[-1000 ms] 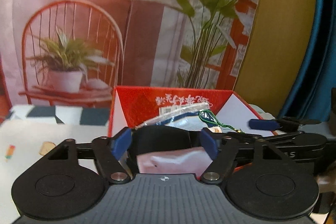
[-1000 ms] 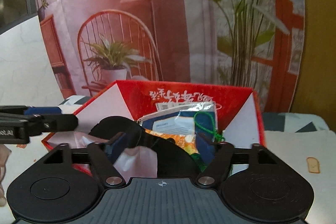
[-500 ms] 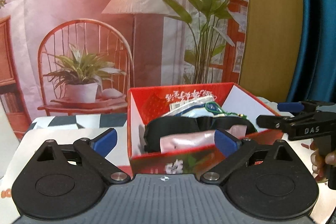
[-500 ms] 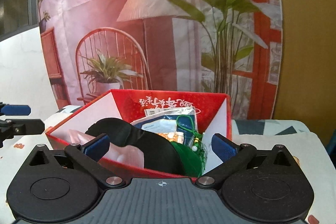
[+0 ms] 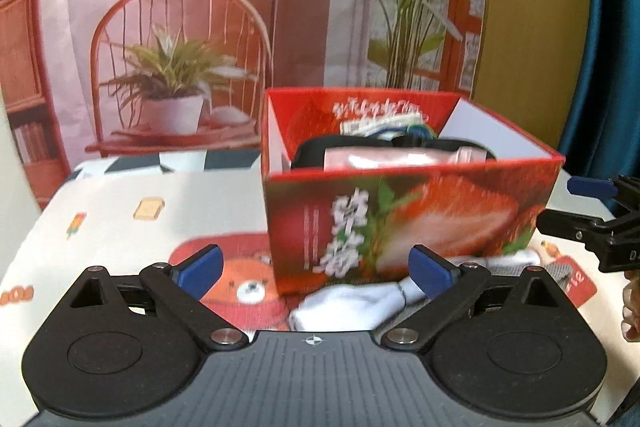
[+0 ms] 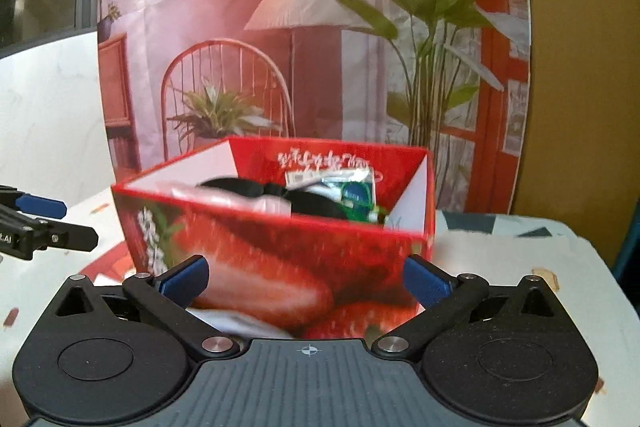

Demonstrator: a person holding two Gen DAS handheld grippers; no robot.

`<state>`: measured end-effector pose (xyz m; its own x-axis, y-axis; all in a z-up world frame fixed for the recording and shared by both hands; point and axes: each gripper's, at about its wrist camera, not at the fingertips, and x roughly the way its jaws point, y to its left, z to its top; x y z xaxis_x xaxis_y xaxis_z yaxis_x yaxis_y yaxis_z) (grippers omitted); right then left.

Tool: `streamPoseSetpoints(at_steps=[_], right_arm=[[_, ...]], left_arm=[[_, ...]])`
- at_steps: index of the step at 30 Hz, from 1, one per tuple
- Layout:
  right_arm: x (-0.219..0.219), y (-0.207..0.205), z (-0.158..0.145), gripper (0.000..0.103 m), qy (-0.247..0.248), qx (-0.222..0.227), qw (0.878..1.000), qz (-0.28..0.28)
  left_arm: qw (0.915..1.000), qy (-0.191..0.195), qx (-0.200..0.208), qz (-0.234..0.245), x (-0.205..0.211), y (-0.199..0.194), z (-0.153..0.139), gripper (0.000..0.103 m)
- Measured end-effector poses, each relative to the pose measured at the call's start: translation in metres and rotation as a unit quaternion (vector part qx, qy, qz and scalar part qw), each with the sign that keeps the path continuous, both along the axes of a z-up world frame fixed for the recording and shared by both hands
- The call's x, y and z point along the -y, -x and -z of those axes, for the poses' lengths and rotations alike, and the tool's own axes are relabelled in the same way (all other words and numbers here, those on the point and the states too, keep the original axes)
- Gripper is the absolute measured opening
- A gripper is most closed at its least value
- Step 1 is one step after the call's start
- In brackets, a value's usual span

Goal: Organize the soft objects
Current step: 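Withdraw both grippers from the box down to the grey knit glove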

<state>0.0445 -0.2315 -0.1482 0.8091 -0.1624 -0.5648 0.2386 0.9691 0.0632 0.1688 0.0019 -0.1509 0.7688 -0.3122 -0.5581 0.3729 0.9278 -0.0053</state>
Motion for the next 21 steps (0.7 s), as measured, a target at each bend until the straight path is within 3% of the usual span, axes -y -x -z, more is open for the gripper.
streamPoseSetpoints(at_steps=[12, 17, 21], right_arm=[[-0.009, 0.024, 0.054, 0.102, -0.037, -0.059, 0.997, 0.037], [-0.007, 0.033, 0.061, 0.100, -0.053, -0.069, 0.995, 0.053], [-0.003, 0.039, 0.061, 0.099, -0.054, -0.062, 0.994, 0.071]], left_arm=[[0.9986, 0.008, -0.051, 0.012, -0.005, 0.008, 0.037, 0.097], [0.9967, 0.019, -0.073, 0.029, 0.003, 0.015, 0.048, 0.074], [0.9943, 0.030, -0.095, 0.037, 0.009, 0.016, 0.058, 0.069]])
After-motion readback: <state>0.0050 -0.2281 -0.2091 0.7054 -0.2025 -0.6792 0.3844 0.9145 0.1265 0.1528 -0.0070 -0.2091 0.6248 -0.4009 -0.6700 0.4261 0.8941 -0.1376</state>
